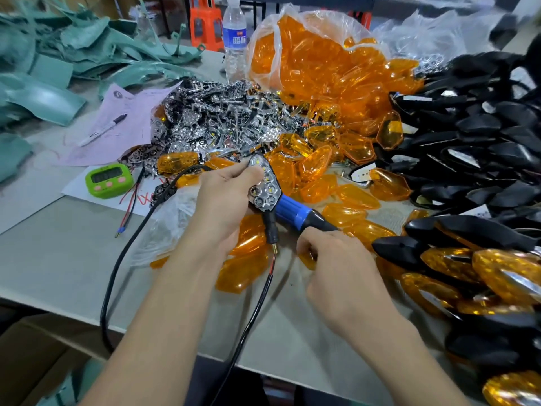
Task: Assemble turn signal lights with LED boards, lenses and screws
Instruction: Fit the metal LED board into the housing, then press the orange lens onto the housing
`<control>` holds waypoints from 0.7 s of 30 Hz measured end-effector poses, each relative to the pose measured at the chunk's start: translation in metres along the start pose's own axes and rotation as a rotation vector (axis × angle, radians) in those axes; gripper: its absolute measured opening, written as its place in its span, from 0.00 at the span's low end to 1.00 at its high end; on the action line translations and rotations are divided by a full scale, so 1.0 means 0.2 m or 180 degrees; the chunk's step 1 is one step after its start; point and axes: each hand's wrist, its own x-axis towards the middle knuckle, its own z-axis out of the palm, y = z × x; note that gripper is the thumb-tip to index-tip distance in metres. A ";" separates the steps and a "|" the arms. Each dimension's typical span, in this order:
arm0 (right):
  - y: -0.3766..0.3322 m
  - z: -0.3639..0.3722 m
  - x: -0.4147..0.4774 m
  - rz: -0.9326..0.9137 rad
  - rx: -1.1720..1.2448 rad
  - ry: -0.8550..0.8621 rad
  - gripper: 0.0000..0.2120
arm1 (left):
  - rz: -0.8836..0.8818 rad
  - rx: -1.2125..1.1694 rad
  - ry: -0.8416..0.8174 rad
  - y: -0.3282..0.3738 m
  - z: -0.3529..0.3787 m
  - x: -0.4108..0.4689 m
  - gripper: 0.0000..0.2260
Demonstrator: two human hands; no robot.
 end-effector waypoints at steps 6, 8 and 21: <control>0.07 -0.11 0.08 0.0432 0.3437 0.0817 0.17 | 0.0073 0.0066 0.0096 -0.01 0.04 0.01 0.05; 0.05 -0.17 0.14 0.0506 0.4298 0.0744 0.09 | 0.0063 0.0060 0.0110 0.00 0.07 0.00 0.04; -0.07 -0.07 0.33 0.1077 0.3391 0.1788 0.09 | -0.0819 -0.0543 -0.0234 0.11 0.16 0.02 0.03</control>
